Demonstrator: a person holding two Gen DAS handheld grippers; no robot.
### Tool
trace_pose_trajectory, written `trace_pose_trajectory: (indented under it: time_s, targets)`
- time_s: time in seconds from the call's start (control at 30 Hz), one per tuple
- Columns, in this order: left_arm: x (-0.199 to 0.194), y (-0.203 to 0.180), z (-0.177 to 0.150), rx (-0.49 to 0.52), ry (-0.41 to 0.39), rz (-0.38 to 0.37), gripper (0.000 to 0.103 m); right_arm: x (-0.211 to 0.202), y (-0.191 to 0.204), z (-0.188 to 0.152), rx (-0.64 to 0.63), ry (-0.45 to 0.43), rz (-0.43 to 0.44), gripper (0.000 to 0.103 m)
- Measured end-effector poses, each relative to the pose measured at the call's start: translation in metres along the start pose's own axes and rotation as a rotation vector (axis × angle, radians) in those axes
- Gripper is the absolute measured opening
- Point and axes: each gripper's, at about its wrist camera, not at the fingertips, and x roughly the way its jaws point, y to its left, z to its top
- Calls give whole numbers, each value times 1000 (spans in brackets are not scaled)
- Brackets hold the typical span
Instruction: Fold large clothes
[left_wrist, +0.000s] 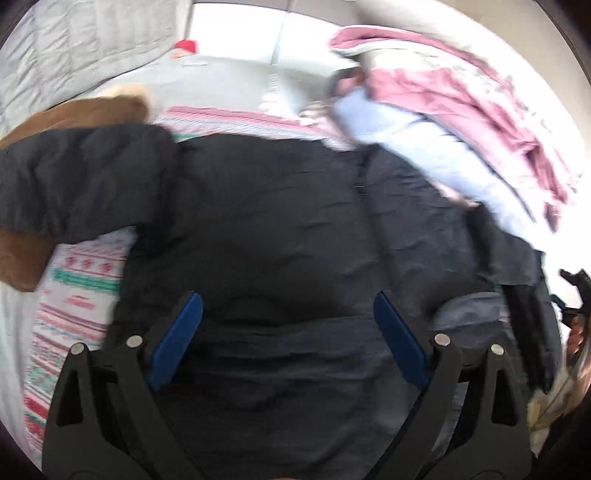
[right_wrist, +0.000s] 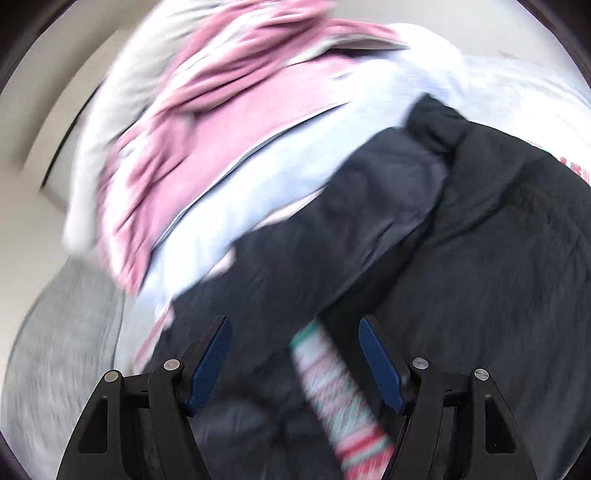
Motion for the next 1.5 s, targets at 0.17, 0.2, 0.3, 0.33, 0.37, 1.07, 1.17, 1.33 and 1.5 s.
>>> trace_pose_trajectory:
  time_s: [0.17,0.2,0.3,0.33,0.37,1.07,1.17,1.33,1.5]
  targets:
    - [11,36,11,-140,58,25,94,40,-29,37,125,8,-106,72]
    - [14,41,11,-167,67,21,94,47,-37,43,138,11,-128,72]
    - [19,44,9,-180,91,26,94,74,-57,62,205,28,-214,72]
    - [19,44,8,-181,93,27,94,78,-65,64,218,25,-226,72]
    - [19,46,9,-183,93,26,94,84,-71,71,233,12,-239,72]
    - [39,48,10,-144,126,78,94,26,15,113,-118,-362,-440,4]
    - [34,55,14,-177,108,75,94,31,1,107,-37,-318,-406,4]
    - [23,61,19,-212,81,45,94,24,6,87,-36,-352,-330,4]
    - [25,53,19,-185,101,16,94,0,76,71,-178,-435,-213,4]
